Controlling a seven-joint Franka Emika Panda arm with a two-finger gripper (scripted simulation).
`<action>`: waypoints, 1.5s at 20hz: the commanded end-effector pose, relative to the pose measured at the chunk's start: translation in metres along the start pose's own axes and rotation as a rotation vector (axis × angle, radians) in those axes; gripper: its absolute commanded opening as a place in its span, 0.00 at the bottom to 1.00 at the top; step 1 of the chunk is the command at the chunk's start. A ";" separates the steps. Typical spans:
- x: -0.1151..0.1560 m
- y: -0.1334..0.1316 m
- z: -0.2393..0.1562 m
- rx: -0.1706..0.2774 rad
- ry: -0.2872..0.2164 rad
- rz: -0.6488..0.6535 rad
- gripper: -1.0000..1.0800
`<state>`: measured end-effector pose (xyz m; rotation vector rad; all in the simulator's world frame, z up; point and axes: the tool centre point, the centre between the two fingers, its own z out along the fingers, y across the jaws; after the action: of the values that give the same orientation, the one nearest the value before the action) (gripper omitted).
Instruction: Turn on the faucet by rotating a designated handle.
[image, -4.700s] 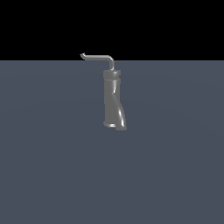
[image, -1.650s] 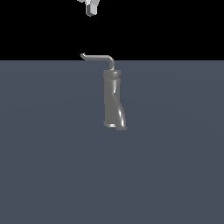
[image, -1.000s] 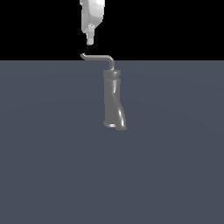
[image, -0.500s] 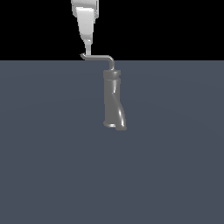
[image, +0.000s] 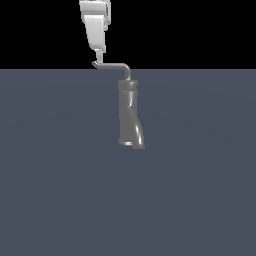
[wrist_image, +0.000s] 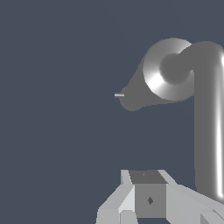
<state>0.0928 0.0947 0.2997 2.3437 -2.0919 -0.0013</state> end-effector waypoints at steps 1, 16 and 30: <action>0.000 0.000 0.000 0.000 0.000 0.000 0.00; -0.002 0.035 0.000 0.000 0.000 0.000 0.00; -0.004 0.068 0.000 0.000 0.000 0.000 0.00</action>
<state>0.0306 0.0916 0.2997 2.3468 -2.0959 0.0048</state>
